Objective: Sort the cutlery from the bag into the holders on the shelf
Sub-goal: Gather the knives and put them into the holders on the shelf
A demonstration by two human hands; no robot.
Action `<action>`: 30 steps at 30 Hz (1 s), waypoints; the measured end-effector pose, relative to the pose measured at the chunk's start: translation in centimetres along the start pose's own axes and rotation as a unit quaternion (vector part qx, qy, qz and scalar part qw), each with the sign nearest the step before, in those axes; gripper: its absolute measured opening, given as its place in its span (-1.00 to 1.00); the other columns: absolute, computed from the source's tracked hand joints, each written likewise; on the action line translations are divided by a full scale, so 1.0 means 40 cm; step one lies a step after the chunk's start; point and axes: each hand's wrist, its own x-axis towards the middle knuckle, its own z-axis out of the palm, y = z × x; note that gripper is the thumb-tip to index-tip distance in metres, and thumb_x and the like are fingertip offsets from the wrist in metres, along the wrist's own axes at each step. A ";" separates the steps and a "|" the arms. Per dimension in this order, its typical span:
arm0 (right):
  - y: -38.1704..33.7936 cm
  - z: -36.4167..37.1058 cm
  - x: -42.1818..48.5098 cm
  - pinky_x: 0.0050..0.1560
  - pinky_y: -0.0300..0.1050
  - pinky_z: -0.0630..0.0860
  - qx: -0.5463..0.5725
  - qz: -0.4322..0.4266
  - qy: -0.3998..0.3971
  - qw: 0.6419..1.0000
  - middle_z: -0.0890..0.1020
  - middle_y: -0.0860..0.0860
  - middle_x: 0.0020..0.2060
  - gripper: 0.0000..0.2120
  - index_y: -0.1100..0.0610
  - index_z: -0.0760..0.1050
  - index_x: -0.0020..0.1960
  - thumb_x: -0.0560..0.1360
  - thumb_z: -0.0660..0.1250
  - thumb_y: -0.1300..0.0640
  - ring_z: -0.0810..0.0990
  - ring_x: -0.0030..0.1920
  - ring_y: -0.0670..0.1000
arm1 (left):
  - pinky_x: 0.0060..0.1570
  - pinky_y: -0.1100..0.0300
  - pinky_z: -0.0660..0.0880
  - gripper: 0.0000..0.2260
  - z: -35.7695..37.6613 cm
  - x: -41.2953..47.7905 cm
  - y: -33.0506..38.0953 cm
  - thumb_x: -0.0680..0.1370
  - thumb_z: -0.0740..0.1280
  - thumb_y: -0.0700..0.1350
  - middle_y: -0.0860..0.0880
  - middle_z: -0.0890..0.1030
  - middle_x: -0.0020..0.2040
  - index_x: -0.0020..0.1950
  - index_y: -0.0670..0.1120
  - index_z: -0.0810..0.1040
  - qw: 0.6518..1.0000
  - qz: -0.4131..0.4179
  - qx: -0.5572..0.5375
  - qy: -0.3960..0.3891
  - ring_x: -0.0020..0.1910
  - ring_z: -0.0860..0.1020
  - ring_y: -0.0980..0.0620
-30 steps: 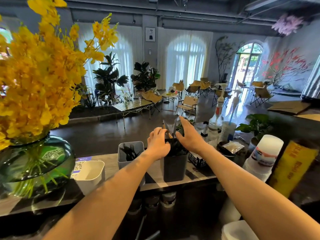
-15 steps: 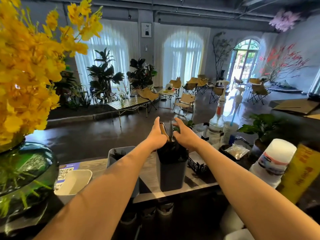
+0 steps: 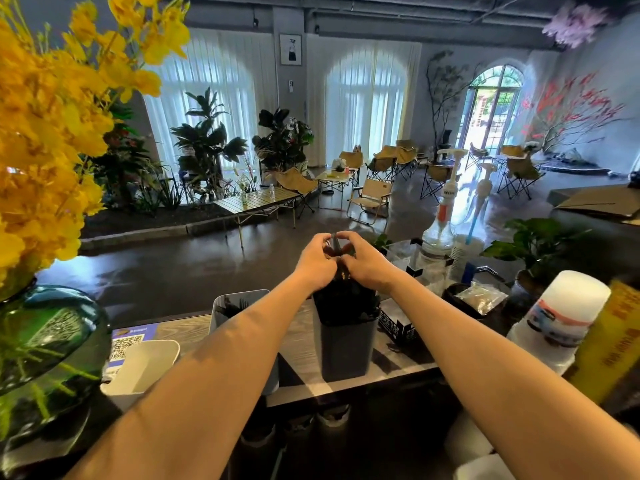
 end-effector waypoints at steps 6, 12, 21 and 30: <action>0.000 -0.008 -0.019 0.14 0.08 0.62 0.025 -0.017 0.102 0.994 0.64 0.04 0.01 -0.58 0.10 0.41 0.43 0.59 0.33 0.27 0.66 0.00 0.05 | 0.01 0.02 0.58 -0.75 -0.008 -0.008 0.017 0.53 0.30 -0.35 0.03 0.63 -0.10 0.06 -0.02 0.56 0.996 0.047 0.013 0.073 -0.07 0.59 0.00; -0.026 -0.026 -0.043 0.04 -0.10 0.63 0.034 -0.052 0.133 0.989 0.69 -0.02 -0.01 -0.72 0.09 0.57 0.28 0.65 0.21 0.27 0.68 -0.08 -0.05 | -0.05 -0.02 0.59 -0.78 -0.028 -0.025 0.043 0.51 0.31 -0.21 0.02 0.64 -0.09 0.05 0.09 0.51 0.992 0.088 0.067 0.056 -0.07 0.61 -0.07; -0.001 0.013 -0.090 0.19 -0.02 0.52 -0.054 0.014 0.000 0.998 0.67 0.03 0.14 -0.66 0.07 0.60 0.31 0.65 0.15 0.19 0.61 0.12 0.04 | 0.23 -0.11 0.52 -0.64 -0.006 -0.069 -0.033 0.50 0.32 0.00 -0.06 0.58 0.18 0.29 0.04 0.44 0.992 -0.016 0.104 -0.073 0.15 0.56 -0.13; -0.009 0.049 -0.135 0.16 0.01 0.48 -0.070 0.036 -0.025 0.997 0.65 0.08 0.10 -0.68 0.15 0.57 0.22 0.71 0.08 0.09 0.59 0.09 0.09 | 0.36 -0.11 0.40 -0.61 0.009 -0.119 -0.024 0.62 0.06 0.03 -0.08 0.52 0.33 0.36 -0.02 0.50 0.980 0.029 0.170 -0.099 0.30 0.46 -0.11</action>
